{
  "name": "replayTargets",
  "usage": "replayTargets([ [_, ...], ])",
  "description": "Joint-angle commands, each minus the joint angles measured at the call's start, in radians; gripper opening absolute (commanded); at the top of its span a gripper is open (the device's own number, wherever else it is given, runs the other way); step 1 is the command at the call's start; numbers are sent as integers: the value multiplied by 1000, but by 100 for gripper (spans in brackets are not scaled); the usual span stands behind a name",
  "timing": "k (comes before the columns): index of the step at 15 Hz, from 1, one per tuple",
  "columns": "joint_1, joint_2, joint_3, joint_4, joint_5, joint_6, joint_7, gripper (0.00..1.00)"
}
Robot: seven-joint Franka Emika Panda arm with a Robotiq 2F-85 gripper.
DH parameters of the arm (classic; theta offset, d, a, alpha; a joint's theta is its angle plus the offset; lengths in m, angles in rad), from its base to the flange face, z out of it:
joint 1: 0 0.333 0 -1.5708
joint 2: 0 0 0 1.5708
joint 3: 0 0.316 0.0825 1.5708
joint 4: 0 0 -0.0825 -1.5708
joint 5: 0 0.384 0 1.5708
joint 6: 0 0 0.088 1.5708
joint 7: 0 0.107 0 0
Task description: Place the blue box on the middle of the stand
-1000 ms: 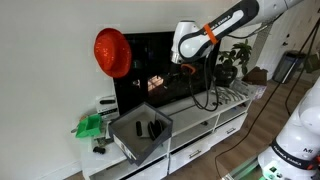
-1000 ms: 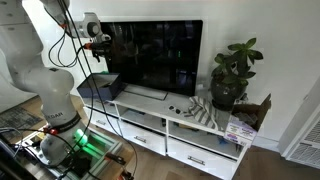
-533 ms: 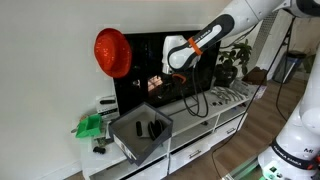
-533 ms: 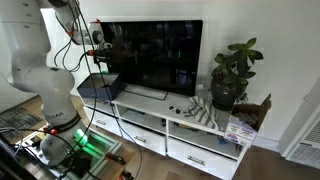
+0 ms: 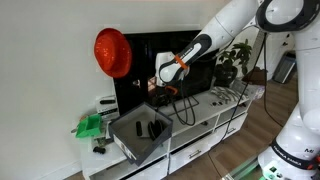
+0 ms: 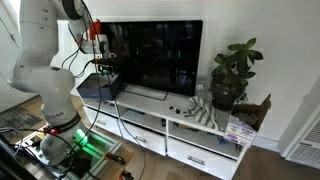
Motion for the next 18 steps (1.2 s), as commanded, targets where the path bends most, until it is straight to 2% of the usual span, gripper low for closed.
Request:
replayTargets([
  [1, 40, 104, -43, 101, -20, -10, 65, 100],
  [11, 77, 306, -89, 306, 8, -18, 169, 99],
  [12, 82, 321, -94, 320, 3, -19, 176, 89],
  [13, 87, 337, -99, 336, -1, -24, 182, 75],
  [14, 92, 351, -102, 349, -3, -32, 184, 70],
  [18, 105, 389, -113, 379, -7, -40, 184, 42],
])
